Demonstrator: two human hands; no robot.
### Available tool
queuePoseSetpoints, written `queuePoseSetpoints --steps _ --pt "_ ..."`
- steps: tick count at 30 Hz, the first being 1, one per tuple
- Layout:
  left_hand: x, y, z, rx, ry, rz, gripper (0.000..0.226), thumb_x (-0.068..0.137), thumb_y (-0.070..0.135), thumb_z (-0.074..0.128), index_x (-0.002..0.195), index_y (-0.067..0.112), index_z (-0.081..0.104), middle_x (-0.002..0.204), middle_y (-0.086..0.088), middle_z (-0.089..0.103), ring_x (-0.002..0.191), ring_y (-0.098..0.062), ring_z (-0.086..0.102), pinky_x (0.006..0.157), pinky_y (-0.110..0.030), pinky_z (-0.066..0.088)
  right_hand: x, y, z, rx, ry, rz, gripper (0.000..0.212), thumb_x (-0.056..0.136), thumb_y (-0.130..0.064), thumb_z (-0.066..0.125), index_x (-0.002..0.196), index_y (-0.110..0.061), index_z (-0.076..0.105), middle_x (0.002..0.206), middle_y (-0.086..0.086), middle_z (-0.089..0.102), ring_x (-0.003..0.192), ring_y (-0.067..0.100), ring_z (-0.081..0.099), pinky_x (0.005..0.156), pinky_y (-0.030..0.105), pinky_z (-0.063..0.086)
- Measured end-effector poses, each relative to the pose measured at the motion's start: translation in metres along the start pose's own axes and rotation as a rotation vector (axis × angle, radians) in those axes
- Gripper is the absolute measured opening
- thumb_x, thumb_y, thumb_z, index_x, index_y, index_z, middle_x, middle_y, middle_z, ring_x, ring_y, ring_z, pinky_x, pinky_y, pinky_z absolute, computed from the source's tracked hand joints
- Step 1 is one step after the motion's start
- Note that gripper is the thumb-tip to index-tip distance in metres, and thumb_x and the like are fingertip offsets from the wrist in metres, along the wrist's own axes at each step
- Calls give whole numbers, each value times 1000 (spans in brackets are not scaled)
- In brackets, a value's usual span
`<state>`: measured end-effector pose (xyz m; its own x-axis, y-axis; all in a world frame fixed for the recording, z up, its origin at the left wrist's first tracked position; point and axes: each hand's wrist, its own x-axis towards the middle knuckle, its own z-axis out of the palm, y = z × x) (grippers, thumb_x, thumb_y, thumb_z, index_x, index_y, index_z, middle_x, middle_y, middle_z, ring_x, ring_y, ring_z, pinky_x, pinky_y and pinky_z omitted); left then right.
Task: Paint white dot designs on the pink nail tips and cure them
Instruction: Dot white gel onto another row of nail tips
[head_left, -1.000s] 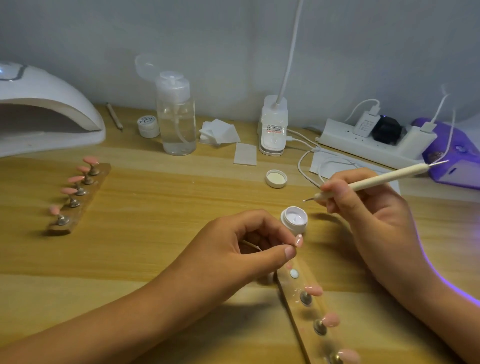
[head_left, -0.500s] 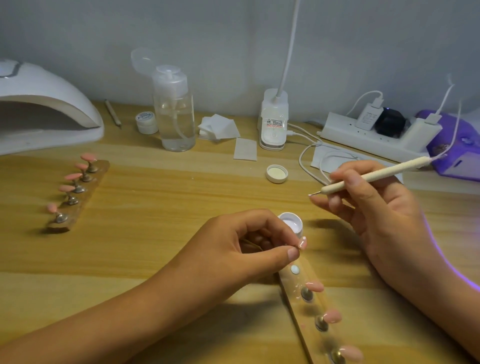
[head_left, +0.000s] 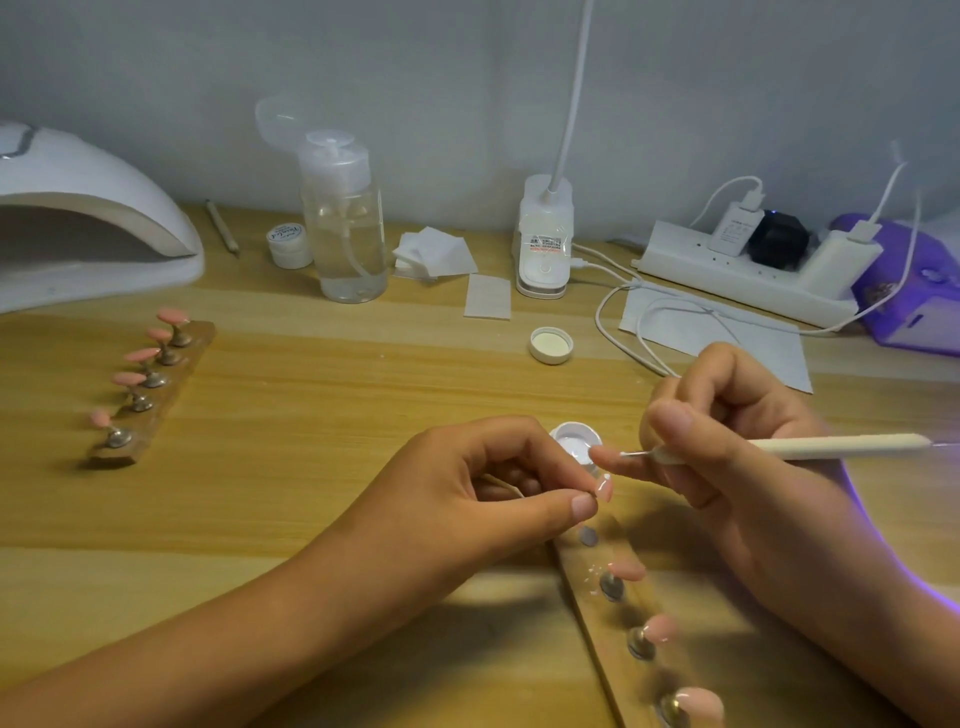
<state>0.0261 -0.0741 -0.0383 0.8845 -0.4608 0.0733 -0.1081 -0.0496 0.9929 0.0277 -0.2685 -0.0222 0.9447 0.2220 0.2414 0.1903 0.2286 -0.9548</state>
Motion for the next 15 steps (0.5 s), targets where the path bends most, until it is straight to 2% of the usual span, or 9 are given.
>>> queuePoseSetpoints --steps 2,5,6,15 --pt "0 0 0 -8 0 3 4 76 24 75 80 25 73 84 1 74 77 -7 62 73 -21 50 0 0 2 -21 -11 5 36 66 -39 83 61 -22 52 54 -4 50 48 6 46 72 42 56" --pt "1 0 0 -31 -16 11 6 78 17 76 79 22 73 83 12 74 74 2 63 67 -11 48 -1 -1 2 14 -27 11 30 70 -20 77 59 -20 49 54 0 48 50 8 44 56 18 46" --pt "0 0 -1 -33 -20 13 8 79 16 75 79 23 73 83 14 73 73 3 63 66 -10 47 -1 0 2 28 -27 15 27 72 -17 72 59 -20 49 54 2 47 50 8 43 52 14 43" --pt "0 0 0 -28 -12 0 4 77 20 74 79 23 73 90 12 74 77 -2 63 71 -14 51 0 2 2 21 -42 26 22 73 -16 66 58 -22 52 54 4 48 49 6 44 49 12 41"
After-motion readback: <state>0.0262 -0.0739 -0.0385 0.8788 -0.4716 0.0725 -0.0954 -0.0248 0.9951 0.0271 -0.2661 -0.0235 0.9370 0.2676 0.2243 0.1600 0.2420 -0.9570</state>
